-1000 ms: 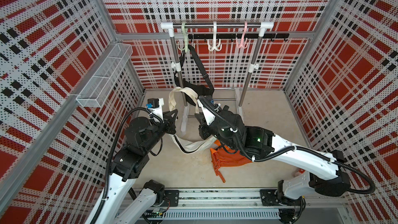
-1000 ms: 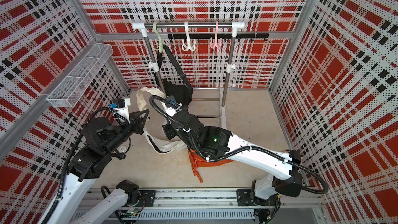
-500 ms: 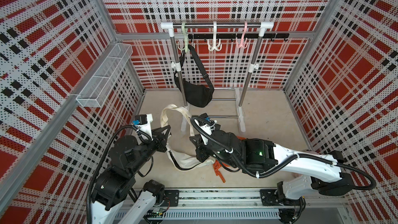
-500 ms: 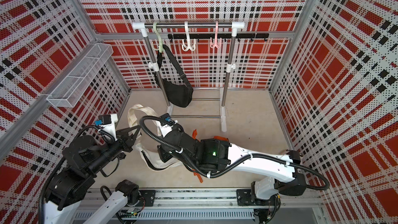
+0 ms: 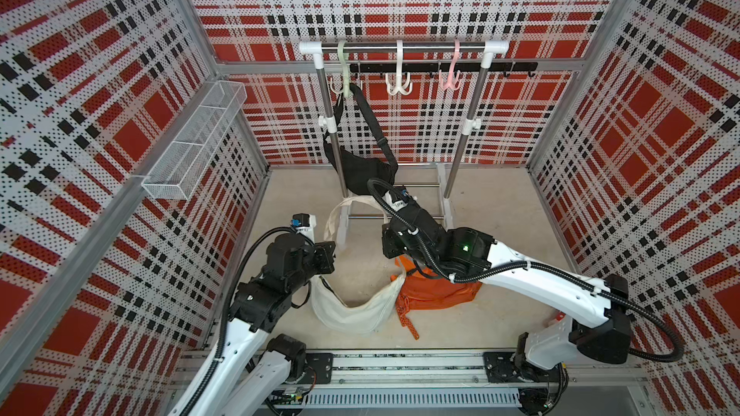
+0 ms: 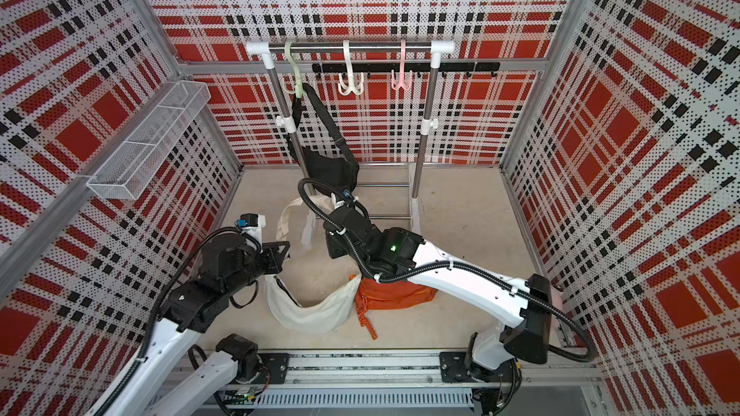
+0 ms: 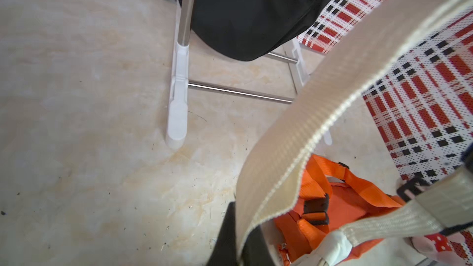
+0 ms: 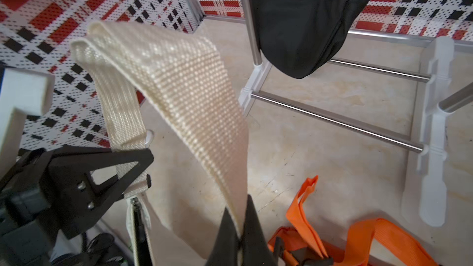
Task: Take the bag off the hook
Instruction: Place the bag at the center of the board.
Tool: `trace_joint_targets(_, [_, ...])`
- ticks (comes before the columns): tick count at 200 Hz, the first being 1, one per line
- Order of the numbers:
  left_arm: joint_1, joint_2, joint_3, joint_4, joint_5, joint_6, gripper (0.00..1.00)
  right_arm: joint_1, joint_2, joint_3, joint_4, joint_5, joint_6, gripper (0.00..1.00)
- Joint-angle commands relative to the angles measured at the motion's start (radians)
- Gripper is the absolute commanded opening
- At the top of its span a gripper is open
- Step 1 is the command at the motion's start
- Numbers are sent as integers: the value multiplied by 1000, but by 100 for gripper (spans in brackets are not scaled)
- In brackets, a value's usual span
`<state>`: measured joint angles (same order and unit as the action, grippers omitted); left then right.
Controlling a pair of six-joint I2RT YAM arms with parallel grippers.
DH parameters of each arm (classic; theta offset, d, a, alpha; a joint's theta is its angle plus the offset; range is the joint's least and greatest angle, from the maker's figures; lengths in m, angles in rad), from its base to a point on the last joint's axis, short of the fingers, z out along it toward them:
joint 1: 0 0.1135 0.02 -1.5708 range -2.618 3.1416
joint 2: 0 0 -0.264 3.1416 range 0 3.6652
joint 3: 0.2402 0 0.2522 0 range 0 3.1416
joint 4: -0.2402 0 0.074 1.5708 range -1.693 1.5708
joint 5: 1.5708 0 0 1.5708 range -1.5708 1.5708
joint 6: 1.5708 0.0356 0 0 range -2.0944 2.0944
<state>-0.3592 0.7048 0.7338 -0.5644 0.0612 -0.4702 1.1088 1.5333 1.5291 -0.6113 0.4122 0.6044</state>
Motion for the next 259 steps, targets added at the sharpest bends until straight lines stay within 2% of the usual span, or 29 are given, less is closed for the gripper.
trace_joint_targets(1, [12,22,-26,154,5,-22,0,-4,61,36,64,4,-114,0])
trace_joint_targets(19, [14,38,-58,192,-15,-16,0,-4,123,76,53,18,-160,0])
trace_joint_targets(66, [29,25,-131,256,-55,-42,13,-3,223,76,91,-25,-206,0])
trace_joint_targets(105, [44,11,-172,255,-113,-143,14,-4,242,-1,181,-72,-195,0])
trace_joint_targets(131, [45,-40,-223,279,-156,-205,20,-4,281,-5,199,-91,-195,0])
trace_joint_targets(188, [104,-71,-256,301,-174,-227,20,-4,406,92,223,-188,-169,0])
trace_joint_targets(195, [151,-66,-254,305,-164,-224,20,-4,422,107,230,-199,-162,0])
trace_joint_targets(215, [207,-59,-246,311,-129,-215,19,-4,463,150,242,-237,-147,0])
trace_joint_targets(259, [213,-50,-204,294,-158,-163,20,-7,539,235,206,-236,-120,0])
